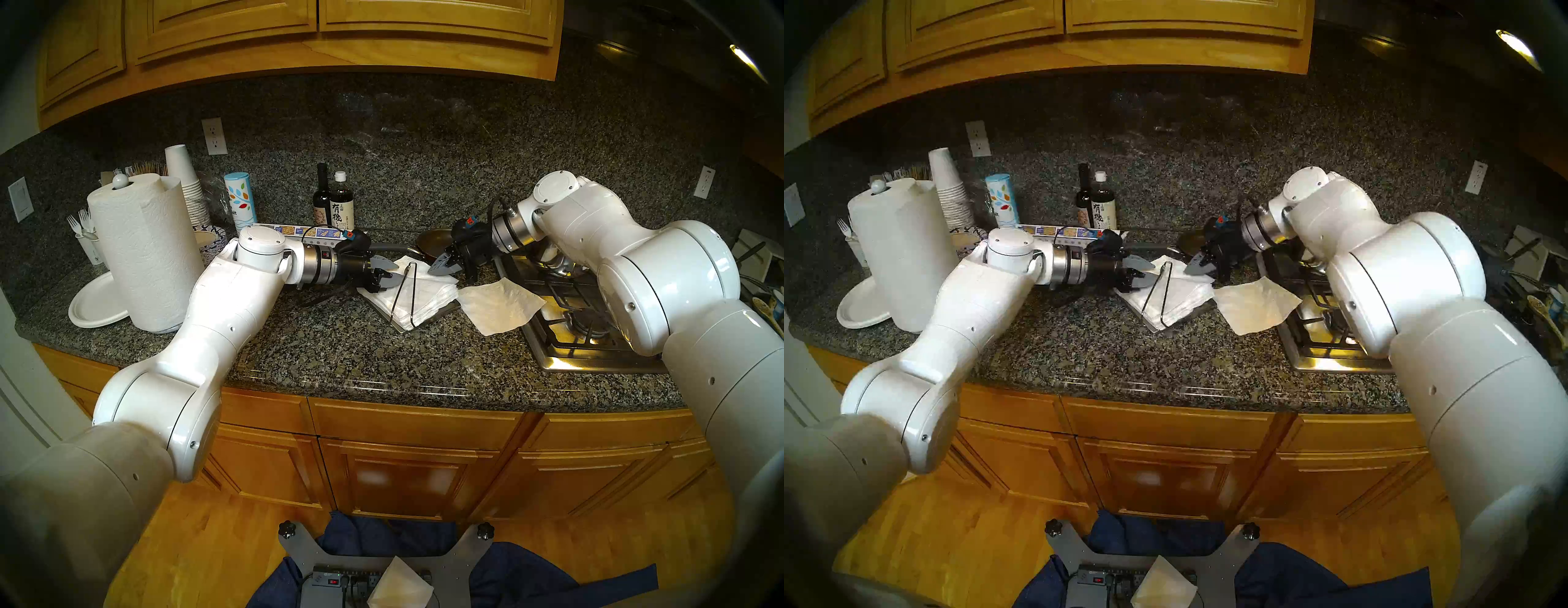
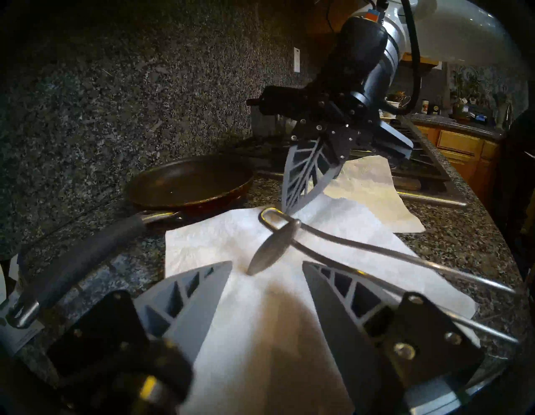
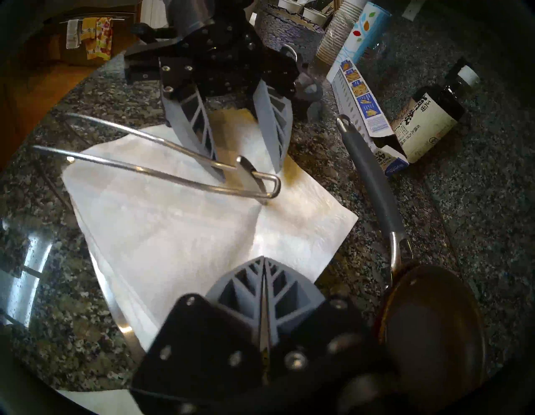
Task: Take napkin out of napkin holder
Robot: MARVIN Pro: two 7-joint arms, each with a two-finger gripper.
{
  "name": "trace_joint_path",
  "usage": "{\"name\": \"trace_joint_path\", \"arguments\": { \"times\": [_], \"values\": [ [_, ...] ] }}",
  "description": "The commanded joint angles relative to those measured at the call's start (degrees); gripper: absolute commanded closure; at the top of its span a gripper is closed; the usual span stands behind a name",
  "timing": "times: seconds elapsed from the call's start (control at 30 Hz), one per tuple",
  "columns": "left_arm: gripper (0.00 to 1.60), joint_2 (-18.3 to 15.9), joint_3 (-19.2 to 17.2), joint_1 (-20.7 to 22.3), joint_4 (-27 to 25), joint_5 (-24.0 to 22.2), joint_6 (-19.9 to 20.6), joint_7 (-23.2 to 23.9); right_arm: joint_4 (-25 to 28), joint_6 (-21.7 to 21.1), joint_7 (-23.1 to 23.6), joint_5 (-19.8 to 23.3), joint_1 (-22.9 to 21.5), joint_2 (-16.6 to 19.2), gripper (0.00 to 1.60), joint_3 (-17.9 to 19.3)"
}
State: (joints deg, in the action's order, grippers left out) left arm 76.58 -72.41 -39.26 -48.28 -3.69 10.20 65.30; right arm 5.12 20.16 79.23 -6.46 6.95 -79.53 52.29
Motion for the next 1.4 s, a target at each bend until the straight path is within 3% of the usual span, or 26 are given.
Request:
{"name": "trace_joint_path", "arguments": {
  "times": [0.0,0.87,1.03,1.07,1.1,1.23,1.37],
  "values": [
    [0.53,0.7,-0.1,3.6,0.1,-0.1,-2.3,0.5,1.0,-0.1,0.2,0.5,-2.5,0.3,1.26,0.6],
    [0.61,3.0,-0.2,4.6,4.0,0.6,-6.0,-1.1,1.1,0.1,1.8,0.6,-2.4,1.1,1.26,1.3],
    [0.68,3.1,-0.1,4.7,4.4,0.7,-6.5,-1.5,1.1,0.2,2.0,0.6,-2.4,1.1,1.25,1.5],
    [0.72,3.1,-0.1,4.7,4.4,0.7,-6.6,-1.6,1.1,0.1,2.1,0.6,-2.4,1.1,1.26,1.5],
    [0.87,3.1,-0.1,4.7,4.5,0.7,-6.7,-1.7,1.1,0.1,2.1,0.6,-2.4,1.1,1.26,1.5],
    [0.96,3.0,0.2,4.6,4.4,1.1,-7.1,-2.0,1.1,0.2,2.2,0.6,-2.3,1.1,1.26,1.6],
    [0.93,2.7,0.3,4.5,3.6,1.5,-7.8,-2.2,1.1,0.2,2.3,0.6,-2.3,1.1,1.25,1.7]
  ]
}}
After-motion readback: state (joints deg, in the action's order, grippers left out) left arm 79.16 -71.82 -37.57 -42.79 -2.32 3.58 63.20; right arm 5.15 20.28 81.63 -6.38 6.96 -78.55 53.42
